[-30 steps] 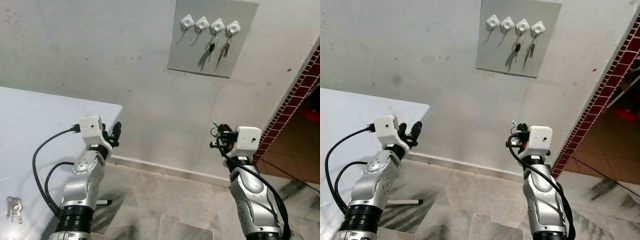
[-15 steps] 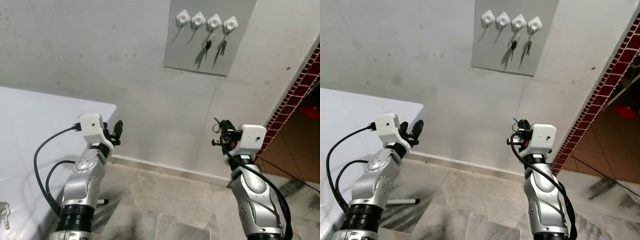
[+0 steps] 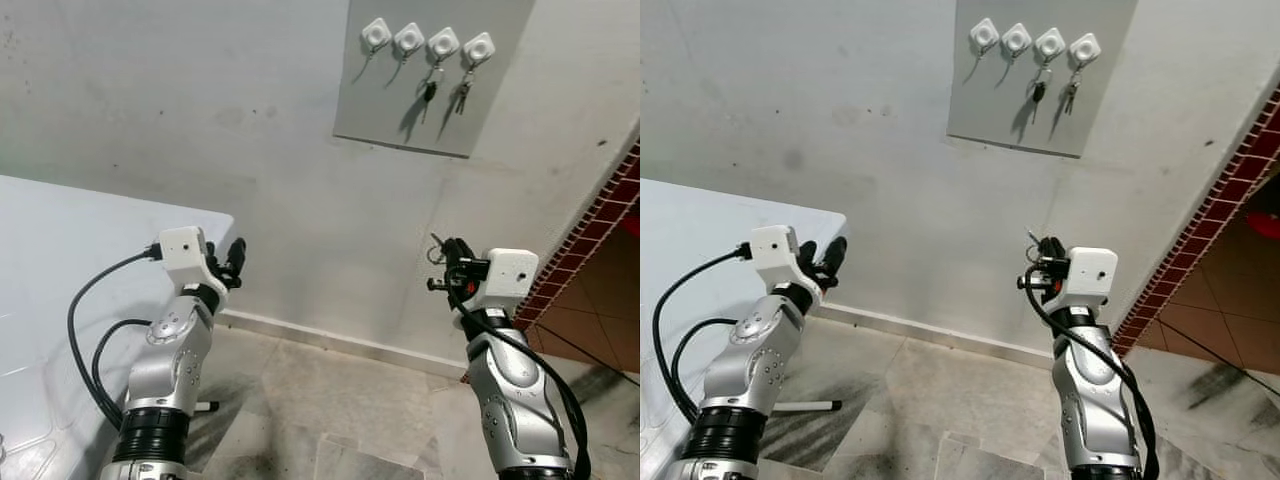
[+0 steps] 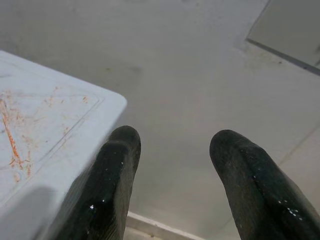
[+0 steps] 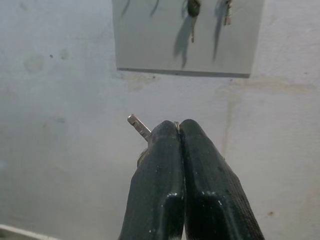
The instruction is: Hang keys on a hook
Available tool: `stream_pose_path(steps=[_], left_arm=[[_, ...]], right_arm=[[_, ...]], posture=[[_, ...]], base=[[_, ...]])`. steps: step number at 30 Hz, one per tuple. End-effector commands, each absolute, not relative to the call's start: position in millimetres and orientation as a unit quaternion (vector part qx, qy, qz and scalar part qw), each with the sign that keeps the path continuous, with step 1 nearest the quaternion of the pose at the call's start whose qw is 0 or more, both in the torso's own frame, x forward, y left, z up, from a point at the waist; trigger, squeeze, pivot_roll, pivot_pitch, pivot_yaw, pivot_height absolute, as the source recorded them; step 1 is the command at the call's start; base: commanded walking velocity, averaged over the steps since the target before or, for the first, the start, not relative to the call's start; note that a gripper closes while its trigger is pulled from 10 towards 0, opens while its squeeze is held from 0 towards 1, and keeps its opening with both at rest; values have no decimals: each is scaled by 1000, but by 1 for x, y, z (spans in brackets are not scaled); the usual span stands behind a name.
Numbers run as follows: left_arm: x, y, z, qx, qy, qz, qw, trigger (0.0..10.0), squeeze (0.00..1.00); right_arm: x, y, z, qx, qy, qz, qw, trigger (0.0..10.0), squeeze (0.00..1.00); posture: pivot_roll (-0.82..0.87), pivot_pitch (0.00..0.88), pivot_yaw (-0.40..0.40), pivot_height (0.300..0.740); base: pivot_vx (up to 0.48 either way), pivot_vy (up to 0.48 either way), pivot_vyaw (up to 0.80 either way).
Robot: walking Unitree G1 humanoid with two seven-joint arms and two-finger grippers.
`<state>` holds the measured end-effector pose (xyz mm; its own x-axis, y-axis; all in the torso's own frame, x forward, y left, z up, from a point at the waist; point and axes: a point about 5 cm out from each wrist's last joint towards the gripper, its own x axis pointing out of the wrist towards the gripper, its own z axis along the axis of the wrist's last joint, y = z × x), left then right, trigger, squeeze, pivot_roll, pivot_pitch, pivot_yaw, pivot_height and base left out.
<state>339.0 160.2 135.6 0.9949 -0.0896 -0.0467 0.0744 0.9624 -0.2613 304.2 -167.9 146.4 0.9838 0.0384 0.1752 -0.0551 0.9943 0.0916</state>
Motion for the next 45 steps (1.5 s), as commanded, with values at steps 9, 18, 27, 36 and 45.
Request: stream_pose_path(steps=[9, 18, 27, 36, 45], left_arm=[[341, 158, 145, -134, 12, -45, 990, 10000, 0], [341, 159, 145, -132, 12, -46, 990, 10000, 0], [341, 159, 145, -133, 12, -46, 990, 10000, 0], [341, 159, 146, -134, 11, -44, 990, 10000, 0], [341, 160, 146, -137, 11, -41, 990, 10000, 0]], right_arm=[[305, -168, 155, 48, -103, 30, 993, 10000, 0], [305, -167, 154, 48, -101, 32, 993, 10000, 0], [304, -167, 154, 49, -99, 33, 993, 10000, 0], [304, -166, 153, 49, -98, 35, 993, 10000, 0], [304, -166, 153, 49, -97, 36, 993, 10000, 0]], posture=[[17, 0, -53, 740], [16, 0, -52, 740], [15, 0, -53, 740], [16, 0, -53, 740], [17, 0, -55, 740]], base=[[251, 0, 0], [256, 0, 0], [273, 0, 0], [289, 0, 0], [299, 143, 0]])
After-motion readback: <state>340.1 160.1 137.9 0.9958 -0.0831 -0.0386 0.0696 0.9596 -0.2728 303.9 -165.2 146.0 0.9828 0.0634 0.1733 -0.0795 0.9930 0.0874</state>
